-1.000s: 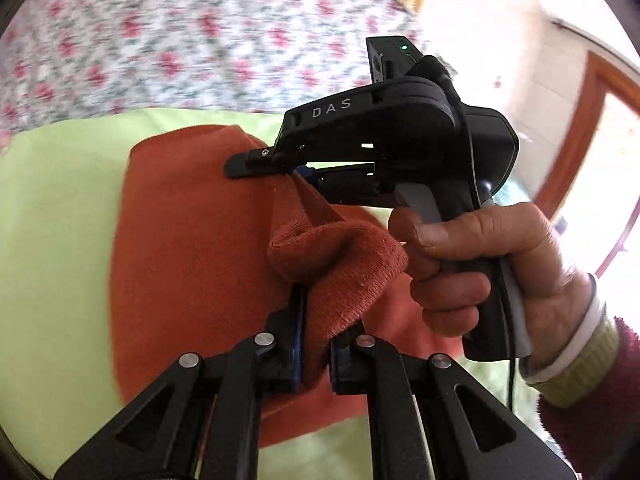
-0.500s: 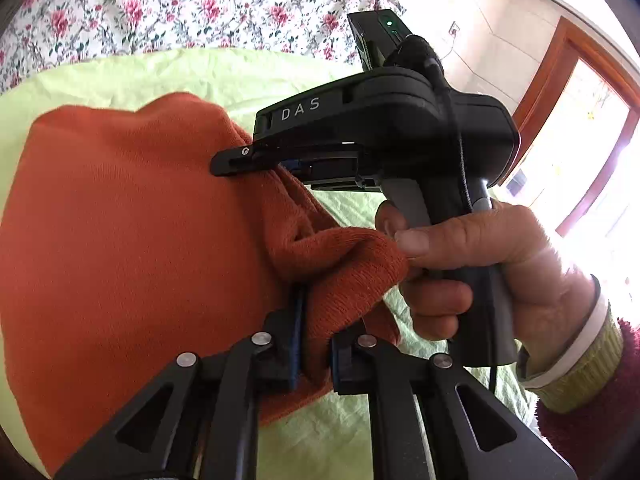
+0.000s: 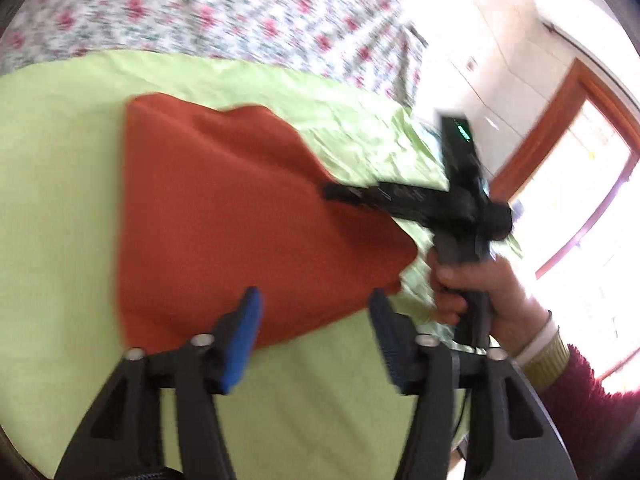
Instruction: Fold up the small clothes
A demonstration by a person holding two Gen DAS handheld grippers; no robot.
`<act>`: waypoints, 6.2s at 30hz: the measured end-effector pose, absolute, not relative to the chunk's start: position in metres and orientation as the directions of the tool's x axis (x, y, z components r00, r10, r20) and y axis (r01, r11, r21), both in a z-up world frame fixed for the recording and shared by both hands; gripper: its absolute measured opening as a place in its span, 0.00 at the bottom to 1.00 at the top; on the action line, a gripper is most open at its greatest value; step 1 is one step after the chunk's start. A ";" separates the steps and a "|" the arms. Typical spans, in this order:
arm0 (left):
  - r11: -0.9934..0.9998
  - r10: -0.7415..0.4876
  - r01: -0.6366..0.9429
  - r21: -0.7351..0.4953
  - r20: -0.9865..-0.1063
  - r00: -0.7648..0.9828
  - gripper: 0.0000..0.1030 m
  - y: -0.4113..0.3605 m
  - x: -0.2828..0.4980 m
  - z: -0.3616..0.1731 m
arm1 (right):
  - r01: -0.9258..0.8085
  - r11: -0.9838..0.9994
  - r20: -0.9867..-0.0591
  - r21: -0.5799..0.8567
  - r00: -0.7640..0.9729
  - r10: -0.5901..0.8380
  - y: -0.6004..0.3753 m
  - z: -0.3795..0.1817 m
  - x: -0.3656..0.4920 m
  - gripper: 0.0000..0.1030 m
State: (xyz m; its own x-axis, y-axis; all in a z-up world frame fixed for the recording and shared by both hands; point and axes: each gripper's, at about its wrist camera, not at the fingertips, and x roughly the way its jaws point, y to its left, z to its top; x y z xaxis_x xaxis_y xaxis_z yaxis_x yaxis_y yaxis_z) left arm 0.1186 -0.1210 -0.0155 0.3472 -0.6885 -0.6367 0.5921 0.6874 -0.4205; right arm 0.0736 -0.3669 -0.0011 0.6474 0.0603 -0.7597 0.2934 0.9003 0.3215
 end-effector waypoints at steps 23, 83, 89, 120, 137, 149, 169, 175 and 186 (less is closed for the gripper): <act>0.705 -0.704 0.342 -0.622 -0.673 0.228 0.31 -0.101 0.294 -0.084 | 0.251 0.847 -0.759 0.468 0.605 0.240 -0.354 -0.023 0.101 0.34; 0.904 -0.415 0.146 -0.402 -0.737 0.534 0.16 0.120 0.336 -0.023 | 0.103 0.881 -0.711 0.462 0.636 0.299 -0.206 -0.034 0.146 0.17; 0.913 -0.406 0.217 -0.345 -0.725 0.556 0.38 0.126 0.214 -0.014 | 0.072 0.877 -0.688 0.475 0.652 0.319 -0.203 -0.020 0.116 0.18; 0.985 -0.171 0.119 -0.124 -0.763 0.623 0.42 0.099 0.024 -0.066 | -0.063 0.804 -0.544 0.591 0.705 0.455 -0.163 0.023 0.032 0.05; 0.973 -0.229 0.121 -0.195 -0.792 0.566 0.30 0.105 0.021 -0.074 | 0.080 0.980 -0.828 0.183 0.550 0.110 -0.162 -0.062 0.021 0.04; 0.877 -0.476 0.374 -0.301 -0.649 0.593 0.30 0.108 0.028 -0.016 | 0.131 0.917 -0.735 0.377 0.644 0.210 -0.195 -0.017 0.056 0.32; 0.882 -0.444 0.396 -0.254 -0.730 0.520 0.30 0.055 0.080 -0.064 | 0.189 0.927 -0.758 0.325 0.638 0.136 -0.213 -0.062 0.143 0.10; 0.876 -0.466 0.399 -0.271 -0.691 0.552 0.33 0.067 0.081 -0.033 | 0.198 0.929 -0.733 0.313 0.672 0.104 -0.204 -0.028 0.125 0.17; 0.884 -0.464 0.291 -0.365 -0.756 0.461 0.12 0.071 0.201 -0.055 | 0.134 0.951 -0.787 0.277 0.599 0.145 -0.165 -0.054 0.108 0.14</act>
State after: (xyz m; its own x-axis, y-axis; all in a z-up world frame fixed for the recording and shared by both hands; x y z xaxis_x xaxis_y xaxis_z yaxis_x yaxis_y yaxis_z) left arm 0.2012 0.0709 -0.0552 0.4613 -0.4637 -0.7565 0.2912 0.8845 -0.3646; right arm 0.1079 -0.1646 -0.0537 0.5993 0.1448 -0.7874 0.1344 0.9514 0.2772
